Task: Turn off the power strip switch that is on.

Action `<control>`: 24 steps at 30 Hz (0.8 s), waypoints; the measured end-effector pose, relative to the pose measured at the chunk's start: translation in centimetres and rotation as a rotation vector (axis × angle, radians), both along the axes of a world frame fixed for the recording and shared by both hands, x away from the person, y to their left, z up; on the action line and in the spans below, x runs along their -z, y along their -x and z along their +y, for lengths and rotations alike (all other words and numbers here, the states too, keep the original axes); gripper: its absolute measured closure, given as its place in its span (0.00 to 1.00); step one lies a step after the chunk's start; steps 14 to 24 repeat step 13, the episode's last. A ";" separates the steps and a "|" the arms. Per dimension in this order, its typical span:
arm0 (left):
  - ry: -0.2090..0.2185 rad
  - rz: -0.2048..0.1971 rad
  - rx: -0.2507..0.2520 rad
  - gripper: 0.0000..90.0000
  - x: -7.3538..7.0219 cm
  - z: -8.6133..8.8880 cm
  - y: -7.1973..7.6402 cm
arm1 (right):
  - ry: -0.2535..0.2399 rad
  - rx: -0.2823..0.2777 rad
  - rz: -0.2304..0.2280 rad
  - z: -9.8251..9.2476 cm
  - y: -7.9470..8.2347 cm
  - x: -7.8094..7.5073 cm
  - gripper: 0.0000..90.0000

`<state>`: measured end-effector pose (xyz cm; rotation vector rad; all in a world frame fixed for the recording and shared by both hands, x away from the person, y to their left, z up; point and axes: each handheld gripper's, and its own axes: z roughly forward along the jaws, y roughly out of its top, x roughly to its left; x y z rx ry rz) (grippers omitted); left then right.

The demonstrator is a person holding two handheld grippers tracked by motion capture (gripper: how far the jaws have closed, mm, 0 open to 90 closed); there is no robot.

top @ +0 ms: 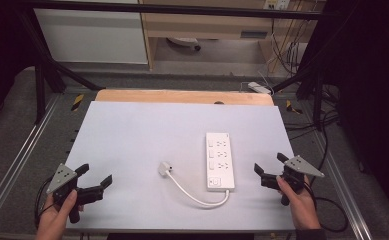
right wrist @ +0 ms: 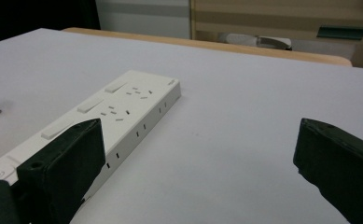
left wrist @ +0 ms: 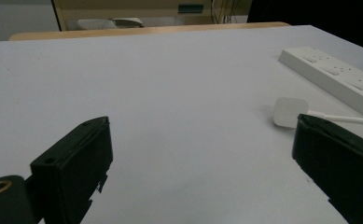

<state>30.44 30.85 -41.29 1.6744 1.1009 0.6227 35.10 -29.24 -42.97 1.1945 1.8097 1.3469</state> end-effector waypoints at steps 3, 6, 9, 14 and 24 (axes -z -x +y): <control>-0.003 0.000 0.002 0.06 0.0 0.0 0.0 | 0.010 -0.018 0.023 0.4 -0.2 0.5 0.03; -0.001 0.000 0.003 0.06 0.0 -0.1 0.0 | 0.024 -0.043 0.050 1.0 -0.4 1.1 0.03; -0.003 0.001 0.004 0.06 0.0 -0.1 0.0 | 0.040 -0.067 0.081 1.6 -0.7 1.6 0.03; -0.006 0.002 0.004 0.06 0.0 -0.1 0.0 | 0.054 -0.088 0.114 2.5 -1.2 2.1 0.03; -0.006 0.002 0.004 0.06 0.0 -0.1 0.0 | 0.054 -0.088 0.114 2.5 -1.2 2.1 0.03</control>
